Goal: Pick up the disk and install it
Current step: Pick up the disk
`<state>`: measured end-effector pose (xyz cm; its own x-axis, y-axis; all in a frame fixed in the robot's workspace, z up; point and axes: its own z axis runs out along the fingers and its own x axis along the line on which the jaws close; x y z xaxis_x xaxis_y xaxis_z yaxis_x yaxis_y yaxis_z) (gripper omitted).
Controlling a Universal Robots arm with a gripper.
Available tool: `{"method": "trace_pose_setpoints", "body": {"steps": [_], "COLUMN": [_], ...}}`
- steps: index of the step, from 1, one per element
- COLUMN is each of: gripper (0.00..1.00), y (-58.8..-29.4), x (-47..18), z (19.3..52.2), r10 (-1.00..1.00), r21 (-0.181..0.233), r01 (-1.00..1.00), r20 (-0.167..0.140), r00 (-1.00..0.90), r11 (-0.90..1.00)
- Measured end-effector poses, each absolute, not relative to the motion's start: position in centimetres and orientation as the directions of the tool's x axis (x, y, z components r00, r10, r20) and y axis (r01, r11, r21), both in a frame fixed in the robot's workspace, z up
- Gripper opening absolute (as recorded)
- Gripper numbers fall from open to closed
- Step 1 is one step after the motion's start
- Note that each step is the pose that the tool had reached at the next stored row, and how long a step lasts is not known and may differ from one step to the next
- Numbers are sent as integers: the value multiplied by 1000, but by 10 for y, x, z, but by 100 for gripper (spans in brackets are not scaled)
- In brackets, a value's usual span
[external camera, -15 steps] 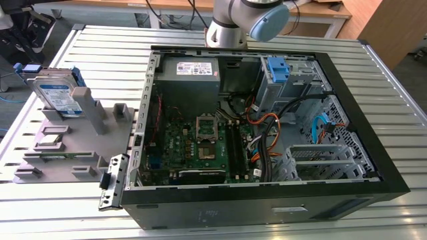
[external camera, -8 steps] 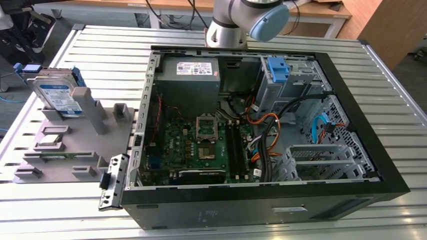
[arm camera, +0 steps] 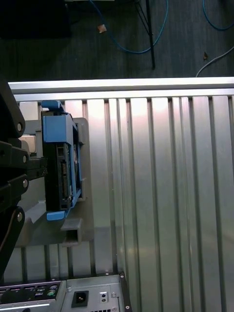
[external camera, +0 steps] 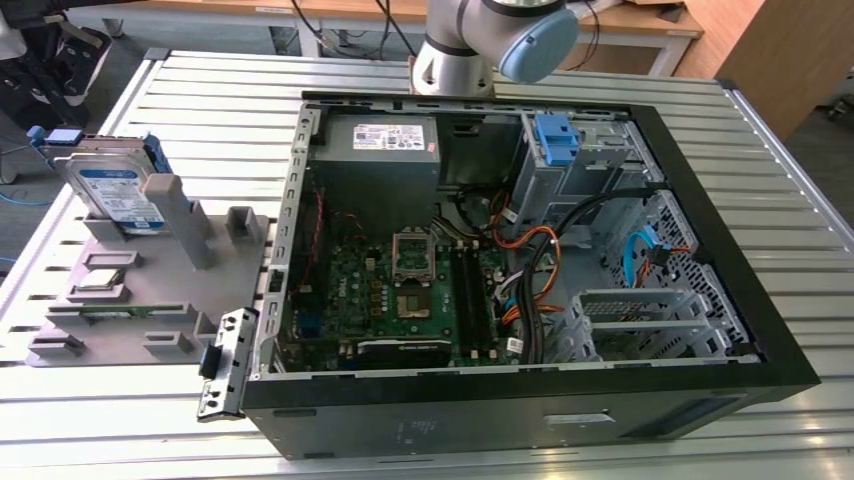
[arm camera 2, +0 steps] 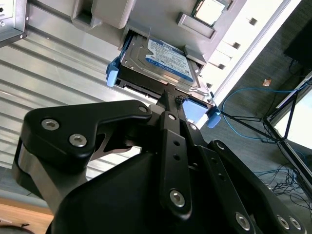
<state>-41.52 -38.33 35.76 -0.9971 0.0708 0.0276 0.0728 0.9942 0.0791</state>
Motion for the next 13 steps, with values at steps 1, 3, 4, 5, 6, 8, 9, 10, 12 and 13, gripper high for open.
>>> {"method": "trace_pose_setpoints", "body": {"steps": [1, 3, 4, 5, 6, 8, 9, 10, 12, 13], "gripper": [11, 11, 11, 11, 11, 11, 11, 11, 11, 11], "y": [-383, -383, -383, -383, -383, -383, -383, -383, -383, -383], "x": [-415, -415, -415, -415, -415, -415, -415, -415, -415, -415], "z": [358, 358, 357, 357, 357, 357, 357, 357, 357, 357], "r10": [71, 68, 63, 53, 40, 11, -4, -22, -60, -78], "r21": [79, 79, 79, 79, 79, 79, 79, 79, 79, 79], "r01": [73, 70, 65, 55, 42, 14, -2, -20, -57, -76], "r20": [28, 27, 27, 27, 27, 27, 28, 27, 28, 27], "r00": [-997, -997, -998, -998, -999, -1000, -1000, -999, -998, -997], "r11": [994, 994, 995, 995, 996, 997, 997, 997, 995, 994]}}
